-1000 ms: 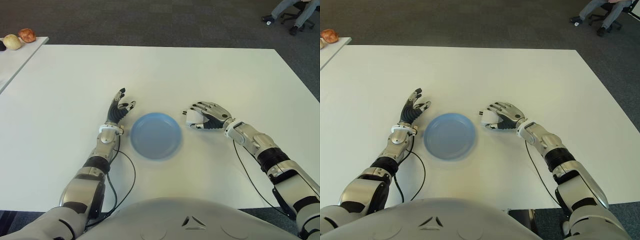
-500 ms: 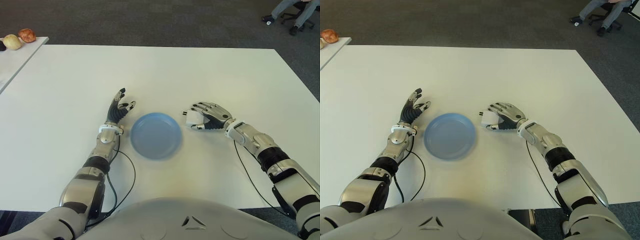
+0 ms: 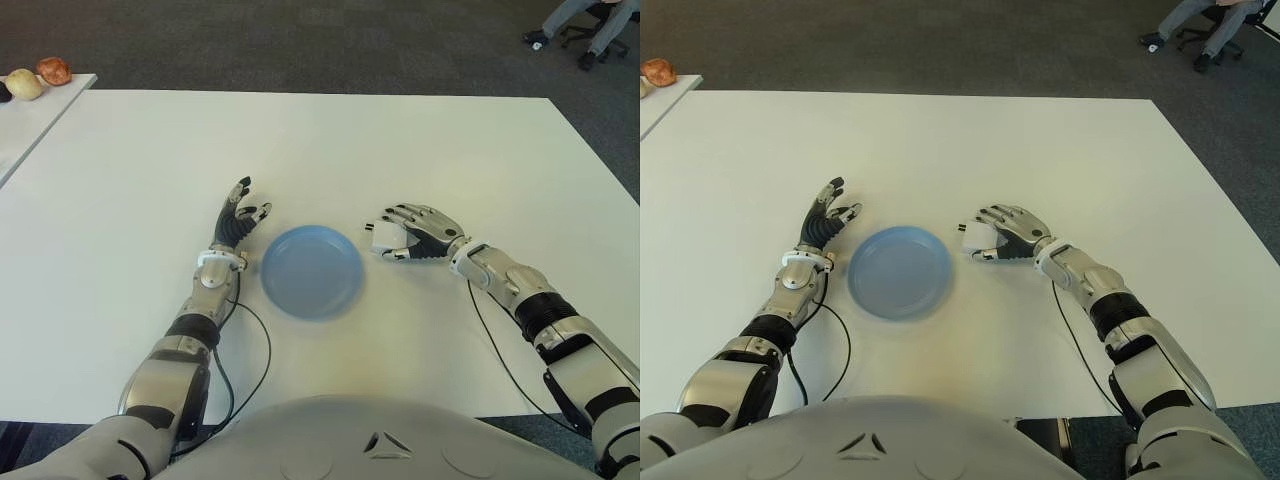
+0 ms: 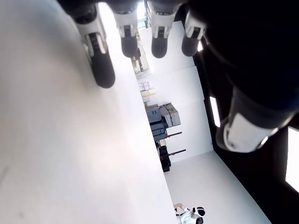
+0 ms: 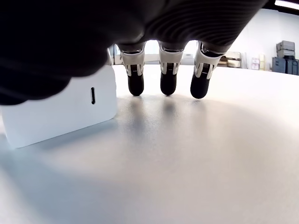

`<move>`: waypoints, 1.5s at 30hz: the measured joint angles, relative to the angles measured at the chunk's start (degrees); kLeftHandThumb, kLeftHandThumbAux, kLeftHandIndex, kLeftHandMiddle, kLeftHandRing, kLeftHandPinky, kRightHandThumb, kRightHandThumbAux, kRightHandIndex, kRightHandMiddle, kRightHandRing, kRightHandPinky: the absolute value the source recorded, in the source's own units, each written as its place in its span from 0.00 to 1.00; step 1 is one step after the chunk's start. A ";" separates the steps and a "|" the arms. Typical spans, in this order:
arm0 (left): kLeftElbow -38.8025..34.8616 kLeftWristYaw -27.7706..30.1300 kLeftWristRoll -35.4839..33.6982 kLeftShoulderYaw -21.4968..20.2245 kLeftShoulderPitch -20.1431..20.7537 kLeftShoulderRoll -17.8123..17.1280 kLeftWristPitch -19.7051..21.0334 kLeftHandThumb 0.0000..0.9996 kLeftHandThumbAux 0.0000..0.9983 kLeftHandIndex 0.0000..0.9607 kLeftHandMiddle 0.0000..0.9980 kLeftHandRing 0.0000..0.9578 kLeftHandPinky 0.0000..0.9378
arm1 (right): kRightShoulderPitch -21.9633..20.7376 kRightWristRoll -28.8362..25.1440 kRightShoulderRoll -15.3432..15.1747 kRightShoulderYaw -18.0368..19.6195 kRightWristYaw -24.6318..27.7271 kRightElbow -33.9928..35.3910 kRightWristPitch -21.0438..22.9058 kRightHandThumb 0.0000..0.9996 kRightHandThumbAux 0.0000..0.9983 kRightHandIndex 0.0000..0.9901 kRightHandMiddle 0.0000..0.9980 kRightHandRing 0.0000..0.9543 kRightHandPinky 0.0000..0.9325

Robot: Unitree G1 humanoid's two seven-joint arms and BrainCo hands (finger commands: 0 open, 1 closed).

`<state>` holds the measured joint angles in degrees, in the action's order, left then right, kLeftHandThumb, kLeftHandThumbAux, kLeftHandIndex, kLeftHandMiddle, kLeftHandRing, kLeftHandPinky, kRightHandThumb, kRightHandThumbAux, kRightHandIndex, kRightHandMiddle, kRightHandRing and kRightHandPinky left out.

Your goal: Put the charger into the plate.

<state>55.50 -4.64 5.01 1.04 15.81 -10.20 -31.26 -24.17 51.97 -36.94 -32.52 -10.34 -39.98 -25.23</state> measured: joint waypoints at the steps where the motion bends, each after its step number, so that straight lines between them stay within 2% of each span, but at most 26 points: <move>1: -0.01 0.00 0.00 0.00 -0.01 0.00 0.00 0.00 0.65 0.03 0.07 0.06 0.04 | -0.06 -0.02 0.01 -0.03 0.00 -0.08 -0.02 0.34 0.11 0.00 0.00 0.00 0.00; 18: -0.29 0.30 0.00 0.00 -0.23 -0.02 0.00 0.00 0.65 0.03 0.07 0.06 0.04 | -0.85 -0.36 0.31 -0.19 -0.62 -1.99 -1.19 0.34 0.13 0.00 0.00 0.00 0.00; 22: -0.28 0.34 0.00 -0.01 -0.23 -0.03 0.00 0.00 0.65 0.03 0.06 0.06 0.04 | -0.91 -0.39 0.51 -0.19 -1.07 -2.49 -1.29 0.33 0.15 0.03 0.03 0.02 0.08; 23: -0.28 0.34 0.00 -0.01 -0.23 -0.02 0.00 0.00 0.65 0.03 0.06 0.06 0.04 | -0.93 -0.39 0.57 -0.19 -1.17 -2.61 -1.30 0.34 0.16 0.09 0.11 0.12 0.20; 24: -0.28 0.34 0.00 -0.01 -0.24 -0.02 0.00 0.00 0.65 0.03 0.06 0.06 0.04 | -0.93 -0.39 0.64 -0.19 -1.28 -2.71 -1.31 0.35 0.17 0.12 0.16 0.19 0.28; 25: -0.28 0.34 0.00 -0.01 -0.23 -0.02 0.00 0.00 0.65 0.03 0.06 0.06 0.04 | -0.95 -0.36 0.70 -0.20 -1.45 -2.80 -1.31 0.37 0.19 0.21 0.29 0.34 0.44; 26: -0.28 0.34 0.00 -0.01 -0.23 -0.02 0.00 0.00 0.65 0.03 0.06 0.06 0.03 | -0.99 -0.29 0.76 -0.26 -1.82 -2.89 -1.31 0.38 0.20 0.24 0.34 0.39 0.49; 27: -0.28 0.34 0.00 -0.01 -0.23 -0.02 0.00 0.00 0.65 0.03 0.06 0.06 0.03 | -1.08 -0.20 0.86 -0.31 -2.28 -2.89 -1.32 0.43 0.25 0.31 0.46 0.49 0.58; 29: -0.28 0.35 0.00 0.00 -0.22 0.00 0.00 0.00 0.65 0.03 0.07 0.06 0.03 | -1.48 0.03 1.06 -0.42 -3.09 -2.76 -1.30 0.50 0.32 0.40 0.59 0.60 0.69; 34: -0.27 0.42 0.01 0.04 -0.13 0.17 0.00 0.00 0.65 0.04 0.07 0.06 0.03 | -2.33 0.91 1.04 -0.56 -3.91 -1.52 -0.99 0.58 0.43 0.50 0.73 0.75 0.84; 37: -0.24 0.43 0.02 0.05 -0.03 0.31 0.00 0.00 0.65 0.04 0.07 0.06 0.04 | -2.55 2.44 0.80 -1.07 -5.20 -0.15 0.22 0.68 0.61 0.46 0.79 0.82 0.91; 41: -0.19 0.42 0.05 0.09 0.05 0.49 0.00 0.00 0.66 0.04 0.07 0.06 0.04 | -2.60 5.28 -0.10 -2.15 -6.47 2.50 2.06 0.71 0.68 0.45 0.82 0.86 0.93; 45: -0.09 0.39 0.09 0.12 0.17 0.65 0.00 0.00 0.65 0.04 0.06 0.06 0.04 | -1.08 6.82 -1.72 -2.10 -4.59 8.58 4.52 0.73 0.70 0.45 0.83 0.87 0.93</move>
<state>55.42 -4.25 5.09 1.16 15.98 -9.55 -31.26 -25.25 58.79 -38.65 -34.62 -14.94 -31.41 -20.72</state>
